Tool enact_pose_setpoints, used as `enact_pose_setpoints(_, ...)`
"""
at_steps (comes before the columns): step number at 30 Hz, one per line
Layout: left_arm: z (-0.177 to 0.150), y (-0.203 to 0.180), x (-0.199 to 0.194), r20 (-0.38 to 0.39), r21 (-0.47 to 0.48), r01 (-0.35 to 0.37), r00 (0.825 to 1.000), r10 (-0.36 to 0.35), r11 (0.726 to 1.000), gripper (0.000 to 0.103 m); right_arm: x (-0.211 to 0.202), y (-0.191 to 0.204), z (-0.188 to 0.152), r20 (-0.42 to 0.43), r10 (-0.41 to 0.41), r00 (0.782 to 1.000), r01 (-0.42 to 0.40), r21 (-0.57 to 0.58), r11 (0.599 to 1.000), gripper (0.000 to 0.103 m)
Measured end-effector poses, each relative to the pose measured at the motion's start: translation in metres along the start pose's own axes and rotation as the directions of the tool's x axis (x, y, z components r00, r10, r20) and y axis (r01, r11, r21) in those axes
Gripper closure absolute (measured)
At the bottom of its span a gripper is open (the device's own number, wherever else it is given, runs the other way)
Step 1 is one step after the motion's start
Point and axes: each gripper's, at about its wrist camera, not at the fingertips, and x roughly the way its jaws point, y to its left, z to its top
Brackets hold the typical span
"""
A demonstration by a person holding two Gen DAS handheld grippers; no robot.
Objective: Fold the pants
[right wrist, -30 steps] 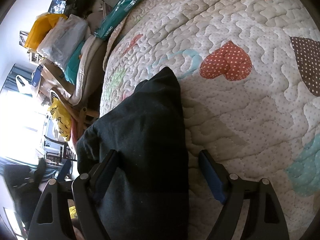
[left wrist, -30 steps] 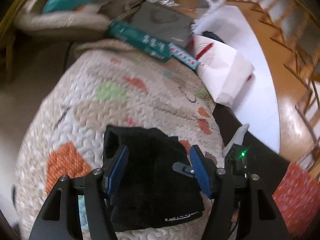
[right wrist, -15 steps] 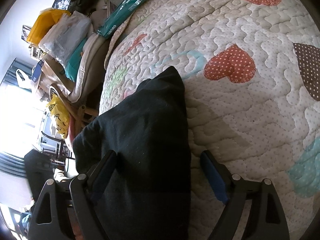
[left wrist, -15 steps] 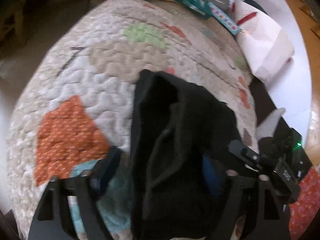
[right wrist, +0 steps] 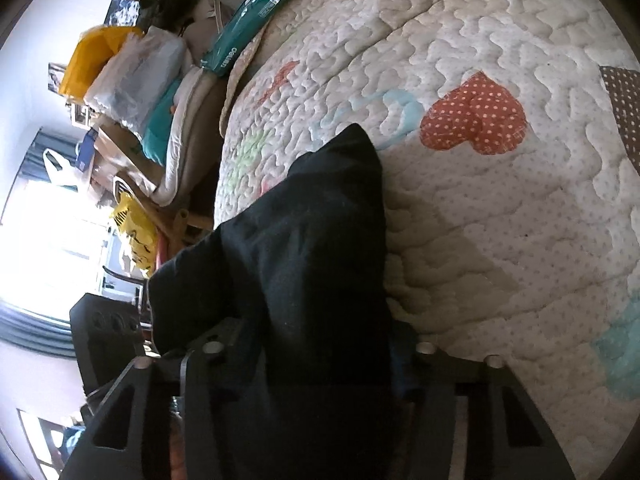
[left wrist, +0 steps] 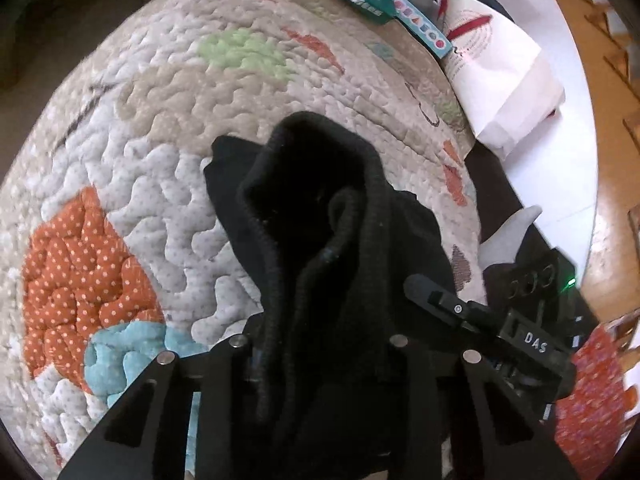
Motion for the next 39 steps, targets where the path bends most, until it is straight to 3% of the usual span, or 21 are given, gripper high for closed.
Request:
enact_pose_setpoints(5,0.009,-0.015,0.003,0.001,0.028,-0.038,0.999,0.038,0.999,0.074,-0.007,0.014,0.001,0.016,-0.027,1.0,0.028,-0.06,0.998,0.063)
enact_pose_setpoints(10,0.034,-0.013,0.01,0.003,-0.02,0.005,1.0,-0.004,1.0,0.074,-0.009,0.03,0.019,0.018,-0.08,0.997,0.081,-0.12,0.989,0.064)
enact_pose_setpoints(17,0.063,-0.009,0.022,0.038,-0.022,-0.035,0.999,0.035,0.999,0.074,0.002,0.051,0.052,0.057,-0.132,0.99,0.141,-0.196,0.971,0.065)
enact_pose_setpoints(24,0.067,0.008,0.019,0.049,-0.066,-0.045,0.998,0.048,0.997,0.073,0.033,0.046,0.063,0.056,-0.083,0.995,0.091,-0.166,0.982,0.065)
enact_pose_setpoints(32,0.077,0.017,-0.005,0.115,-0.093,-0.051,0.991,0.062,0.994,0.073,0.034,0.064,0.066,0.066,-0.003,0.998,0.014,-0.166,0.986,0.065)
enact_pose_setpoints(35,0.081,0.033,0.001,0.078,-0.127,-0.081,0.993,0.092,0.989,0.067,0.042,0.073,0.066,0.051,0.013,0.999,-0.004,-0.184,0.983,0.065)
enact_pose_setpoints(37,0.08,0.04,0.004,0.068,-0.158,-0.075,0.994,0.086,0.985,0.062,0.053,0.071,0.065,0.039,-0.016,0.999,0.023,-0.181,0.983,0.062)
enact_pose_setpoints(39,0.082,0.043,-0.001,0.062,-0.184,-0.057,0.996,0.069,0.981,0.059,0.06,0.063,0.063,0.044,-0.087,0.995,0.094,-0.178,0.979,0.05)
